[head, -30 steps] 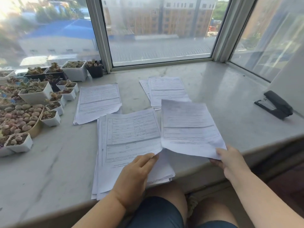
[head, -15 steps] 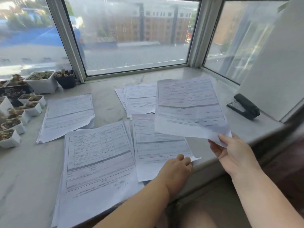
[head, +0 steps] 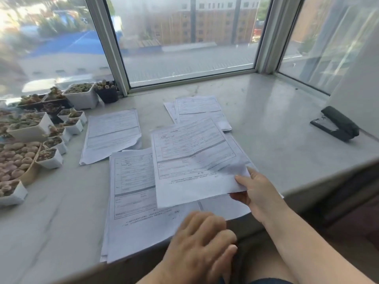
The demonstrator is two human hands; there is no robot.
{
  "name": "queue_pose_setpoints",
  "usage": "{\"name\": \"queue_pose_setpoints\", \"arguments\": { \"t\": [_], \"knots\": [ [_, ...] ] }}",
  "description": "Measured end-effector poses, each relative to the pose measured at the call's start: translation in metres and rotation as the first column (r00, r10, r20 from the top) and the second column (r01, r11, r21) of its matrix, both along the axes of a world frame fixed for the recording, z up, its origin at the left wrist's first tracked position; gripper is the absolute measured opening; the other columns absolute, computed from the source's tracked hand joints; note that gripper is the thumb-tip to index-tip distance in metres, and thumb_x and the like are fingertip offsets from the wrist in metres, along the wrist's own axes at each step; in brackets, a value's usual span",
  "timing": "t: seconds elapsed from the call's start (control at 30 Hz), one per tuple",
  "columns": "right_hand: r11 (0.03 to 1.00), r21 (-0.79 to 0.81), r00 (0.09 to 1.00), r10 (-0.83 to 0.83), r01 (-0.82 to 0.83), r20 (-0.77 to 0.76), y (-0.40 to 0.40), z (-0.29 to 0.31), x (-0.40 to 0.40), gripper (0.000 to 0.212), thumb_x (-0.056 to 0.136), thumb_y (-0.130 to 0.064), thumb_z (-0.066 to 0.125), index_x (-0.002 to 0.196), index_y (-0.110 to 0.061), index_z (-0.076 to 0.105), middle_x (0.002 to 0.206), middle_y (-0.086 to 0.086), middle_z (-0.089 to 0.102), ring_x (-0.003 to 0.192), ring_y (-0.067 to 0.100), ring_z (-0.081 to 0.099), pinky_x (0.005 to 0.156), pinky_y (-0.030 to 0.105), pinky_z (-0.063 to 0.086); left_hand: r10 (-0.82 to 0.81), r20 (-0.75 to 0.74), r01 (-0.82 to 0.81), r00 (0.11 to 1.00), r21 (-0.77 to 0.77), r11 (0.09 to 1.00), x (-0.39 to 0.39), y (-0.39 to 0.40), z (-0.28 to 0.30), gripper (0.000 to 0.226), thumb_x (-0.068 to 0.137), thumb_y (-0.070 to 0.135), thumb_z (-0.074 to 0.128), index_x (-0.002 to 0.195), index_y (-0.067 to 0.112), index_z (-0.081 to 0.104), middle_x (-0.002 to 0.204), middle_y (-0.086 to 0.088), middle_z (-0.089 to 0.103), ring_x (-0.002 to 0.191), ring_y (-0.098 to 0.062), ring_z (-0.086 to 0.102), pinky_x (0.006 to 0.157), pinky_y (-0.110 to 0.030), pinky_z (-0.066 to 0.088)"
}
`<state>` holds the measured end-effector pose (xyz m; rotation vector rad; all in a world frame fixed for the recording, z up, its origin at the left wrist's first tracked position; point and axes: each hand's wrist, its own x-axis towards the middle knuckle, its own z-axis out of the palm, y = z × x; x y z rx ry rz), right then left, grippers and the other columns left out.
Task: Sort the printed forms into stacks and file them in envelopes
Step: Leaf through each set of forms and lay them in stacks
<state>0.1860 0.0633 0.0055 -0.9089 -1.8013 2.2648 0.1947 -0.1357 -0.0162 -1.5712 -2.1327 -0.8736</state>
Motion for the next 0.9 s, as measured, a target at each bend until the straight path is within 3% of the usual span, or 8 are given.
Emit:
{"name": "queue_pose_setpoints", "arguments": {
  "t": [0.1,0.17,0.27,0.37,0.5,0.63,0.77,0.9],
  "knots": [
    [0.991,0.044,0.990,0.123,-0.126,0.063,-0.046,-0.016,-0.006,0.021,0.100,-0.015,0.048,0.115,-0.023,0.061,0.109,0.002,0.065,0.099,0.022,0.063,0.062,0.025,0.056,0.345,0.118,-0.326,0.931,-0.152,0.933,-0.024,-0.048,-0.003,0.044,0.083,0.041,0.064,0.122,0.023,0.053,0.126,0.002,0.052,0.118,-0.017,0.046,0.107,-0.032,0.036],
    [0.983,0.027,0.979,0.177,-0.181,0.102,-0.070,-0.023,-0.007,0.019,0.099,-0.014,0.048,0.107,-0.023,0.063,0.103,0.003,0.067,0.089,0.020,0.066,0.061,0.026,0.056,0.436,0.228,-0.357,0.871,-0.317,0.879,-0.038,-0.064,-0.010,0.048,0.086,0.041,0.064,0.129,0.023,0.055,0.136,0.004,0.051,0.125,-0.016,0.046,0.108,-0.029,0.035],
    [0.969,-0.015,0.947,0.246,-0.248,0.207,-0.075,-0.028,-0.007,0.017,0.099,-0.013,0.050,0.098,-0.021,0.064,0.096,0.007,0.069,0.063,0.018,0.069,0.052,0.026,0.055,0.444,0.290,-0.343,0.848,-0.339,0.876,-0.045,-0.073,-0.023,0.020,0.087,0.023,0.061,0.104,0.022,0.071,0.115,0.008,0.066,0.103,-0.014,0.063,0.086,-0.018,0.044],
    [0.953,-0.029,0.911,0.297,-0.302,0.286,-0.053,-0.027,-0.005,0.015,0.097,-0.015,0.055,0.103,-0.011,0.068,0.096,0.013,0.070,0.059,0.018,0.067,0.048,0.024,0.052,0.421,0.245,-0.339,0.873,-0.314,0.887,-0.046,-0.075,-0.030,0.014,0.079,0.017,0.063,0.089,0.019,0.072,0.100,0.008,0.069,0.088,-0.015,0.068,0.073,-0.020,0.047],
    [0.897,0.045,0.866,0.411,-0.440,0.285,-0.041,-0.024,-0.006,0.016,0.095,-0.020,0.059,0.102,-0.012,0.071,0.083,0.004,0.070,0.053,0.013,0.058,0.049,0.019,0.048,0.374,0.235,-0.301,0.897,-0.294,0.907,-0.046,-0.066,-0.034,0.042,0.073,0.011,0.075,0.113,0.018,0.064,0.108,0.005,0.069,0.095,-0.017,0.067,0.074,-0.024,0.054],
    [0.801,0.181,0.806,0.504,-0.571,0.310,-0.047,-0.024,-0.014,0.020,0.098,-0.028,0.053,0.096,-0.024,0.073,0.070,0.000,0.066,0.053,0.011,0.057,0.051,0.019,0.046,0.374,0.266,-0.325,0.888,-0.211,0.922,-0.050,-0.061,-0.033,0.065,0.076,0.011,0.058,0.137,0.023,0.039,0.094,0.001,0.071,0.067,-0.019,0.066,0.053,-0.021,0.048],
    [0.648,0.367,0.744,0.559,-0.667,0.366,-0.047,-0.028,-0.015,0.023,0.092,-0.025,0.062,0.113,-0.032,0.066,0.075,-0.002,0.062,0.058,0.009,0.060,0.058,0.019,0.050,0.345,0.369,-0.318,0.863,-0.134,0.939,-0.057,-0.069,-0.036,0.058,0.085,0.021,0.042,0.141,0.035,0.033,0.096,-0.004,0.064,0.068,-0.023,0.062,0.058,-0.029,0.054],
    [0.574,0.395,0.697,0.601,-0.717,0.392,-0.046,-0.029,-0.018,0.060,0.085,-0.014,0.068,0.138,-0.034,0.048,0.087,0.001,0.062,0.063,0.007,0.063,0.063,0.018,0.052,0.369,0.509,-0.336,0.778,-0.159,0.928,-0.057,-0.067,-0.045,0.024,0.086,0.020,0.056,0.105,0.025,0.070,0.092,0.005,0.063,0.081,-0.015,0.061,0.074,-0.027,0.049]
  ]
}}
